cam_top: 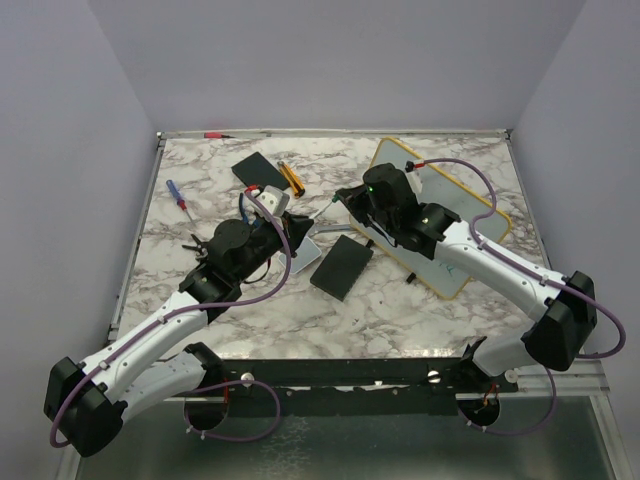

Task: Write a sentence on the whiteboard
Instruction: Close the pen cap.

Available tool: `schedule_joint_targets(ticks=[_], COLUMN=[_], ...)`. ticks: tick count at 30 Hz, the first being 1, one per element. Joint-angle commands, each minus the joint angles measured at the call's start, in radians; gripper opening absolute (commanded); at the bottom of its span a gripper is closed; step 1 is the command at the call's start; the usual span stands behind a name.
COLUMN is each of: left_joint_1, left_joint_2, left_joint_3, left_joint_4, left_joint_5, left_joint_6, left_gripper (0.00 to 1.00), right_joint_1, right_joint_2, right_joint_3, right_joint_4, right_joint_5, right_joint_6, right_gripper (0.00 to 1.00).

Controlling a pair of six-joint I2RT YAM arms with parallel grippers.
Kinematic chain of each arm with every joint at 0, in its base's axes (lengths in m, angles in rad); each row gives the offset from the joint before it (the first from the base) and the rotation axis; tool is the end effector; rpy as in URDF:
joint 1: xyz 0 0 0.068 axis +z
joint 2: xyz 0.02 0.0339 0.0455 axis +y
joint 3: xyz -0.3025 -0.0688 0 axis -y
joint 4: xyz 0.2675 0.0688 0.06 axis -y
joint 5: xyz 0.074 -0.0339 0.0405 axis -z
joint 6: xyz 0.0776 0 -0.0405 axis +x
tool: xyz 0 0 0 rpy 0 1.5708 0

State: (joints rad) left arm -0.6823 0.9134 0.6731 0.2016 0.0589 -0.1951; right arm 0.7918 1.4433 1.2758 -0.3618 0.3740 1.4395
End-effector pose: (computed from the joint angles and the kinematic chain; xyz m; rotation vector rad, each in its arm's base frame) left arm 0.1994 -0.1679 0.3417 0.4454 1.5972 -0.7215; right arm 0.2882 0.2516 0.3543 0.9254 2.0074 0.9493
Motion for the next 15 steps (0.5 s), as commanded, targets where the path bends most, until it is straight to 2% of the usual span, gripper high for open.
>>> schedule_joint_targets(ticks=[1,15], left_joint_1=[-0.002,-0.003], left_joint_2=[-0.005,-0.014], left_joint_3=[-0.014,-0.025], left_joint_4=[0.042,0.063], left_joint_5=[-0.01,-0.009], left_joint_6=[-0.012,-0.019], left_gripper=[0.0,0.0], right_joint_1=[0.007,0.007], right_joint_2=[0.014,0.025], right_joint_3=[0.023,0.028], right_joint_4=[0.011,0.011], right_joint_5=[-0.043,-0.048], right_joint_6=[-0.002,-0.004], right_gripper=[0.0,0.0])
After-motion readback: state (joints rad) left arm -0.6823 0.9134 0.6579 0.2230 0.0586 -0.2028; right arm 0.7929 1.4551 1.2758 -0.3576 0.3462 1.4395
